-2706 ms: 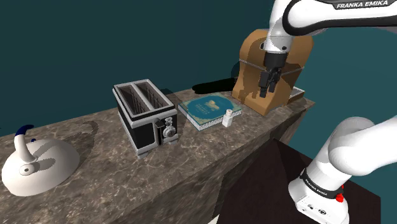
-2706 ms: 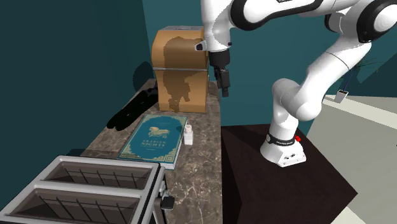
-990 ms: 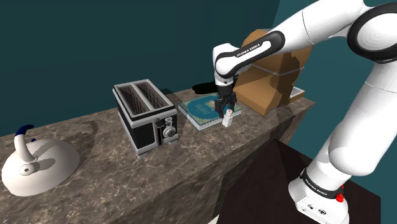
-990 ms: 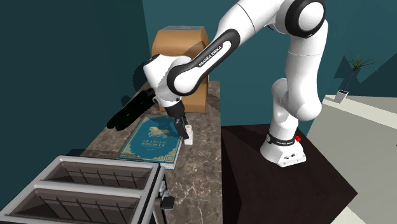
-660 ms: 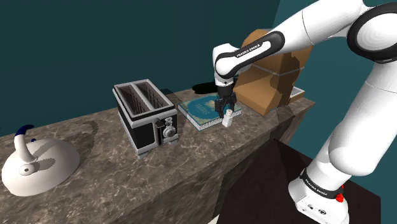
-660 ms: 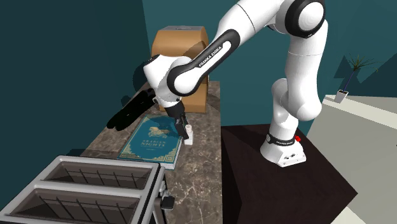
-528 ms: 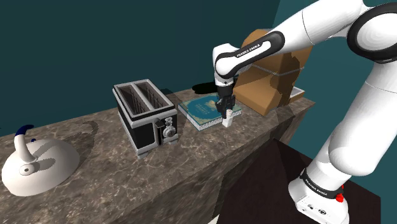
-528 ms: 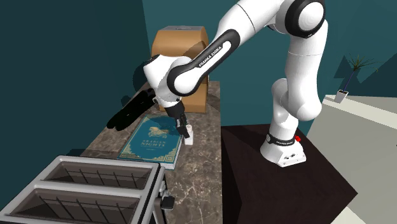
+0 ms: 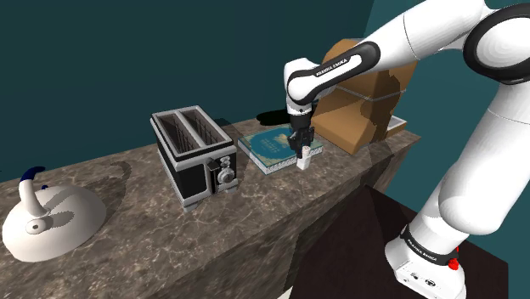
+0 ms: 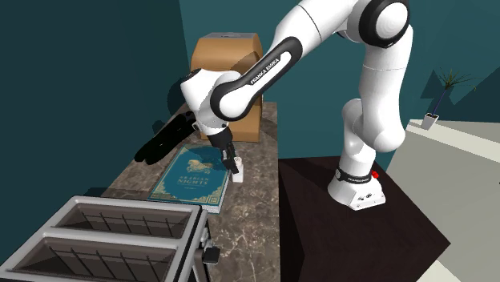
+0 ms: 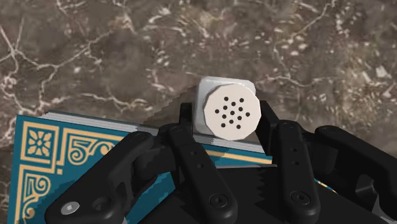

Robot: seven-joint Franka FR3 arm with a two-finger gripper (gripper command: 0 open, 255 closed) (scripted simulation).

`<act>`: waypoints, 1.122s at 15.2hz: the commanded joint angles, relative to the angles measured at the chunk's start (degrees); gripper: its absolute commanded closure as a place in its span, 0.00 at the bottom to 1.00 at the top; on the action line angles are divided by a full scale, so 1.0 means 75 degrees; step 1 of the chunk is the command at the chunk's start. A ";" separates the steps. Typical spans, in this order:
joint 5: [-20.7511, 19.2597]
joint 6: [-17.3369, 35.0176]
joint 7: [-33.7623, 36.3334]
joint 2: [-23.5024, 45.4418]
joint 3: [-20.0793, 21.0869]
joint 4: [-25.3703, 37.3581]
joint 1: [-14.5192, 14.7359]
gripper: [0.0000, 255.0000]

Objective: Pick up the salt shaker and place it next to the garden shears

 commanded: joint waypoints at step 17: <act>0.0002 -0.1675 0.0019 -0.0709 -0.0001 0.0962 -0.0002 1.00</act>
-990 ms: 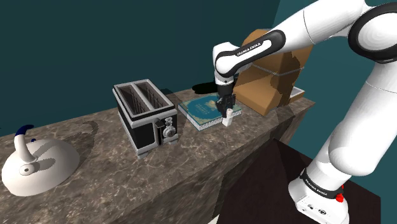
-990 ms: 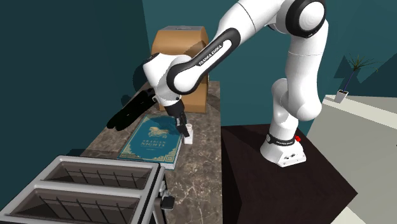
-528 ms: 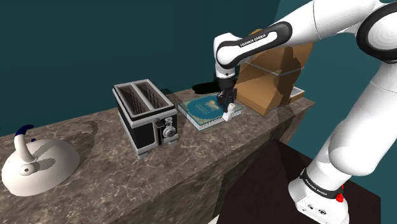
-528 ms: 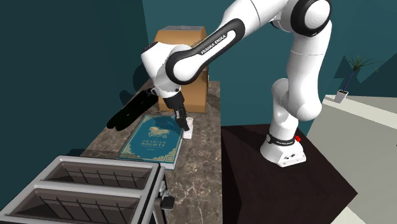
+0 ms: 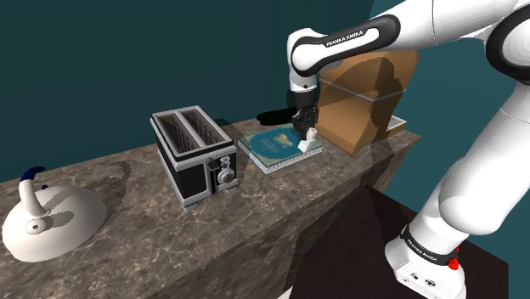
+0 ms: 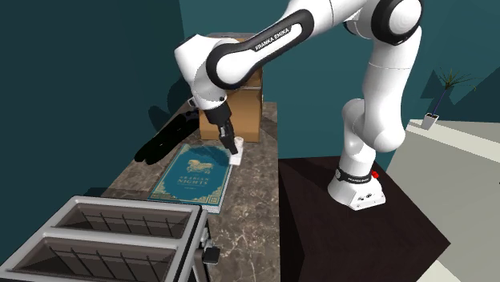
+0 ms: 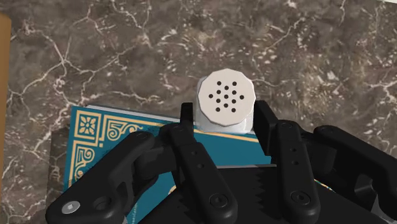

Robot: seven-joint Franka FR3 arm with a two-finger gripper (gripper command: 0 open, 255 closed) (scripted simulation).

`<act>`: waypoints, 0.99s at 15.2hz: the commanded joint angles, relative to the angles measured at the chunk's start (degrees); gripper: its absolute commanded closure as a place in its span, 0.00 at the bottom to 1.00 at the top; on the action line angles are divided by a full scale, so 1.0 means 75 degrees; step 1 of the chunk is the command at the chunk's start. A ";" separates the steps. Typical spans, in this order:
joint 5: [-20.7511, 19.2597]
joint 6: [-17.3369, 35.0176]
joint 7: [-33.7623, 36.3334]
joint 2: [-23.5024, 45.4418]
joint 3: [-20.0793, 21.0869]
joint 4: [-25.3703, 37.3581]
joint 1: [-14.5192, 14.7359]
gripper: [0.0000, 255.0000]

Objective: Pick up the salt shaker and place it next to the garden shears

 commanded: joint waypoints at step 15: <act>0.0003 -0.1535 0.0026 -0.0288 0.0000 0.1243 0.0000 1.00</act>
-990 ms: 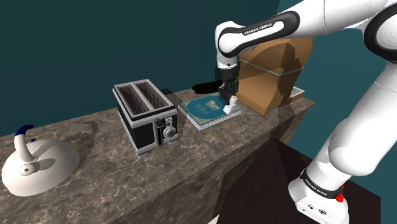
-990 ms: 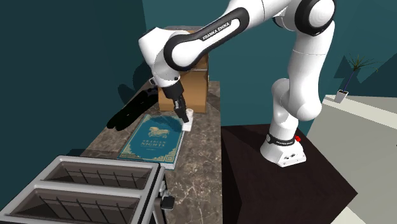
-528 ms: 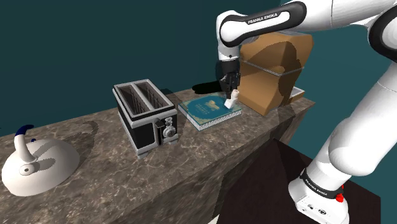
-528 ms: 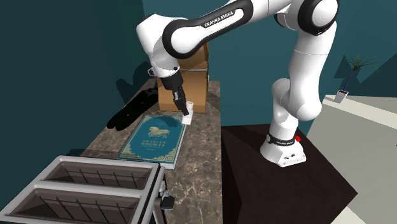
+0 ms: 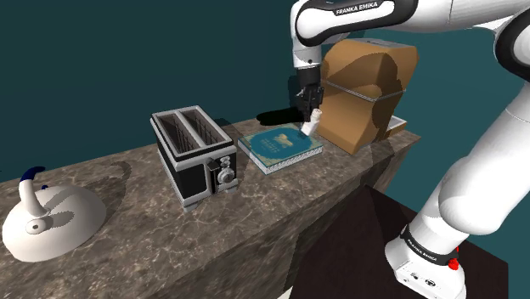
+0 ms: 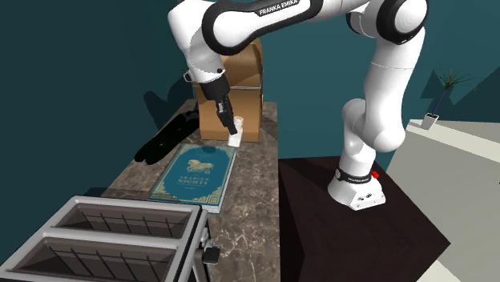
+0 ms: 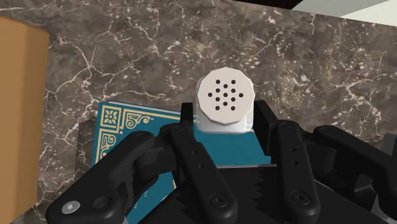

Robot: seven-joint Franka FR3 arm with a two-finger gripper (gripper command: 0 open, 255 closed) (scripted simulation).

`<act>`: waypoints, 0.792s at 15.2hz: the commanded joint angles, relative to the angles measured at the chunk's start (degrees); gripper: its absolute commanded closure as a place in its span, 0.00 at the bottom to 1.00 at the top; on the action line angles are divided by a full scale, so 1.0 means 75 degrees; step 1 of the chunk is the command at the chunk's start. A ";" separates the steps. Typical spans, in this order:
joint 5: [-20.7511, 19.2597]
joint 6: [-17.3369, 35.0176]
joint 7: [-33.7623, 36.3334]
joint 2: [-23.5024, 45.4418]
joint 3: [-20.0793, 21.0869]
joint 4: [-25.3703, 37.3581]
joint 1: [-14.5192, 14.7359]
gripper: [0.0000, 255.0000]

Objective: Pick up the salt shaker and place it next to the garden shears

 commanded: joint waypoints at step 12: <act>-0.0389 -0.0712 -0.1787 0.2218 -0.0833 0.2955 -0.0968 1.00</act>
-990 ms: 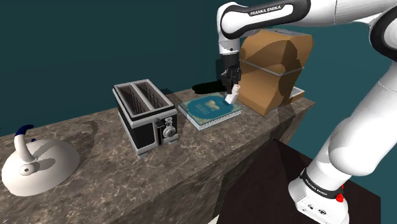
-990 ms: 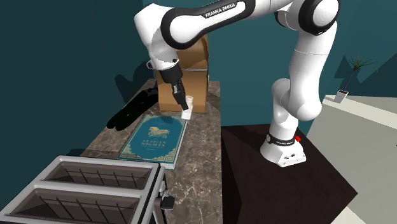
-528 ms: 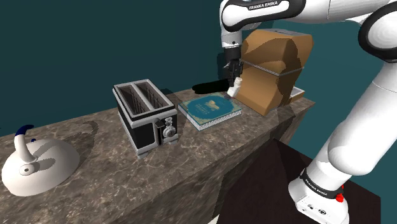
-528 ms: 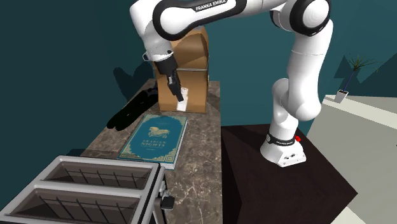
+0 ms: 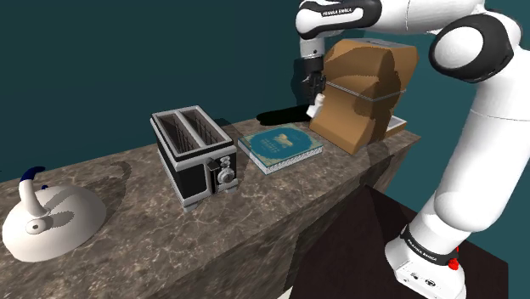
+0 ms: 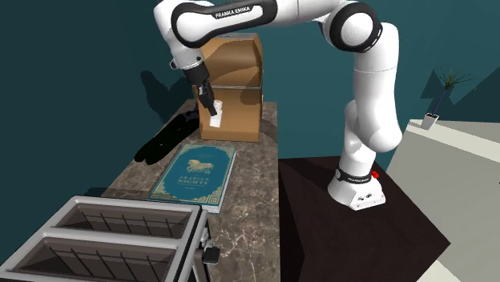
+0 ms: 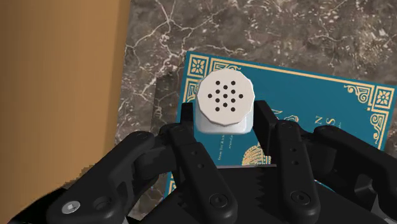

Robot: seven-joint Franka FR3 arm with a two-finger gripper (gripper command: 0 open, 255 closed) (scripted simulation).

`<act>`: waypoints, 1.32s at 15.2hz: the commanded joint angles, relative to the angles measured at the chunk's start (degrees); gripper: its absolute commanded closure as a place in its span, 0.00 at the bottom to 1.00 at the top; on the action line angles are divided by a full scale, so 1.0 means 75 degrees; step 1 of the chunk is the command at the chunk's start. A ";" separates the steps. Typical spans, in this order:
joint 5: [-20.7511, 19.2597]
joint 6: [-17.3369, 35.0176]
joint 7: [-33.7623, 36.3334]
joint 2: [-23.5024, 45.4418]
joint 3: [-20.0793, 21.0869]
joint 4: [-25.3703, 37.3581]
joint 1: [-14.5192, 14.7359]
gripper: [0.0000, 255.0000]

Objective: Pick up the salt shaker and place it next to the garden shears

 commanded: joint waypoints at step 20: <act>0.0309 0.0156 -0.1289 0.2384 -0.1004 0.2242 -0.0370 1.00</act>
